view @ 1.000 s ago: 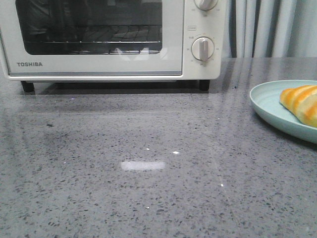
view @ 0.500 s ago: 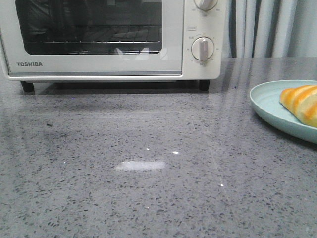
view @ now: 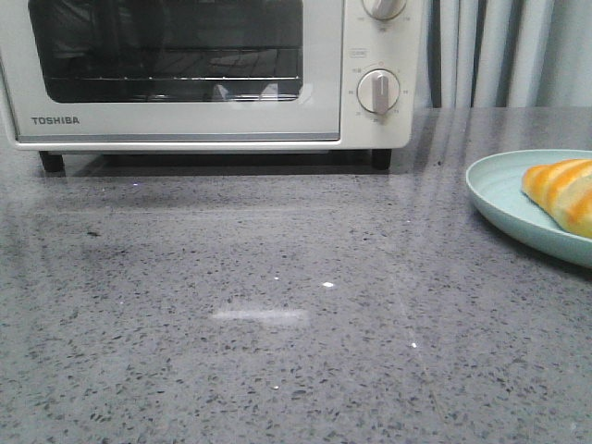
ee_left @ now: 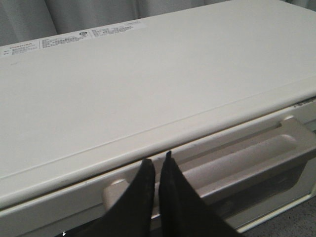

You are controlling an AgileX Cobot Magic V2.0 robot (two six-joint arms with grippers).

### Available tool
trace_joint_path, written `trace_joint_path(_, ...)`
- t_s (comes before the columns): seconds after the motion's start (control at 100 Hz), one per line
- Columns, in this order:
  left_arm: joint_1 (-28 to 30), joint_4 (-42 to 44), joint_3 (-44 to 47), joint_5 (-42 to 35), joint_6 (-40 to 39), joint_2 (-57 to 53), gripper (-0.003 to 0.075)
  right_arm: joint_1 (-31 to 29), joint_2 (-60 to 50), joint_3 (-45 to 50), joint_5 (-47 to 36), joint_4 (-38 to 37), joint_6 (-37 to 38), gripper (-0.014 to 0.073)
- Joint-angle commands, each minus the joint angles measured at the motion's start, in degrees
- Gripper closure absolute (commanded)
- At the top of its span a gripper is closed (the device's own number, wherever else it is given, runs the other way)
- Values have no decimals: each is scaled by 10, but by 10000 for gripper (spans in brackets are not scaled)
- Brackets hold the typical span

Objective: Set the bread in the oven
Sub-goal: 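Lower the left gripper onto the oven door handle and grip it, then pull the oven door down and open with the left gripper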

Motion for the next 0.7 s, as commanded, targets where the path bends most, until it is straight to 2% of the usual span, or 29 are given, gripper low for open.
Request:
trace_joint_path(0.0, -1, -9, 15, 7, 2, -9, 740, 1, 0, -21, -32, -3, 1, 315)
trace_joint_path(0.26, -3, -49, 141, -90, 2, -32, 740, 1, -11, -21, -30, -14, 1, 315)
trace_joint_path(0.44, -31, -78, 245, -90, -2, -95, 740, 1, -18, -21, -20, -15, 1, 315)
trace_joint_path(0.58, -93, -124, 313, -95, -2, -208, 740, 1, -22, -21, -18, -15, 1, 315)
trace_joint_path(0.69, -150, -155, 318, -61, -2, -324, 740, 1, -24, -21, -18, -15, 1, 315)
